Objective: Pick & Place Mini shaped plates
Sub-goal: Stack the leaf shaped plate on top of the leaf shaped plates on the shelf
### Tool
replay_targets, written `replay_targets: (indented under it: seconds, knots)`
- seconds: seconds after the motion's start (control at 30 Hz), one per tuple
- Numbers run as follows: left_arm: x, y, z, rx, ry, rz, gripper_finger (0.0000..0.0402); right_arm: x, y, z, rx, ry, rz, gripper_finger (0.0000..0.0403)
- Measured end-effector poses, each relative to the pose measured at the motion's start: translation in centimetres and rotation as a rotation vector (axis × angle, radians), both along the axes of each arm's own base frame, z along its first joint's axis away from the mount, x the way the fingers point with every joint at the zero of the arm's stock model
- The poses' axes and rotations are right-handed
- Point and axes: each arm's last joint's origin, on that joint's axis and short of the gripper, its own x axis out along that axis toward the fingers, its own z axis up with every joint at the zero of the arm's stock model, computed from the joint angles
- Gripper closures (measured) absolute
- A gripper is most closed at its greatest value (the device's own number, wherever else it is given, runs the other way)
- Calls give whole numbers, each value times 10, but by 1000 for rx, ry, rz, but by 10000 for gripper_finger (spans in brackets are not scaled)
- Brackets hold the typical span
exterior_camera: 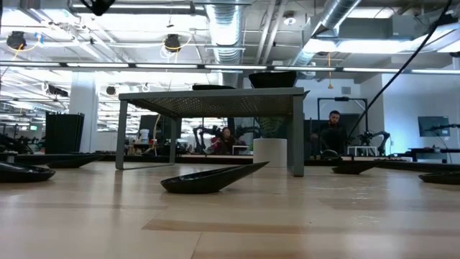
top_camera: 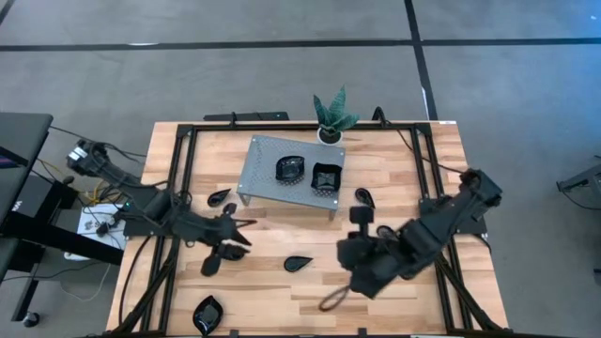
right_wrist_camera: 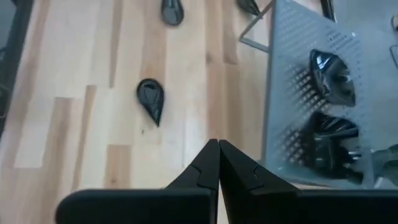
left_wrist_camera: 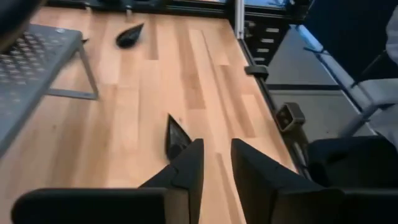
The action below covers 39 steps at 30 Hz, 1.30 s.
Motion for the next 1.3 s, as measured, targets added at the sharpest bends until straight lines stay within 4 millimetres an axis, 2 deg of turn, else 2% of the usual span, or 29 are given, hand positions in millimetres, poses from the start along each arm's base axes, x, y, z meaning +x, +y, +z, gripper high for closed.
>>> replay_targets:
  seconds: [0.1, 0.2, 0.27, 0.37, 0.5, 0.63, 0.73, 0.83, 1.0, 1.3]
  knots:
    - [-4, -5, -6, 2, 17, -19, 314, -11, 3, -24, 35, -26, -4, 403]
    - [-8, -8, -15, -60, 65, 9, 314, -16, 2, -65, 120, -100, 10, 403]
    - [-10, -9, -22, -123, 106, 34, 314, -17, -3, -95, 236, -173, 33, 403]
    - [-16, -12, -38, -267, 239, 40, 314, -12, -12, -136, 385, -327, 121, 403]
    - [-26, -19, -58, -529, 477, 130, 314, -7, -26, -170, 376, -428, 314, 403]
    - [-46, -30, -81, -699, 736, 220, 314, -1, -40, -180, 393, -387, 351, 403]
    - [-61, -39, -102, -745, 884, 345, 314, 3, -49, -180, 439, -386, 308, 403]
    - [-74, -47, -118, -753, 1002, 457, 314, 4, -54, -178, 433, -382, 350, 403]
    - [-85, -60, -132, -671, 1081, 460, 314, 7, -60, -176, 421, -383, 426, 403]
    - [-86, -65, -143, -621, 1097, 483, 314, 16, -86, -173, 429, -404, 365, 403]
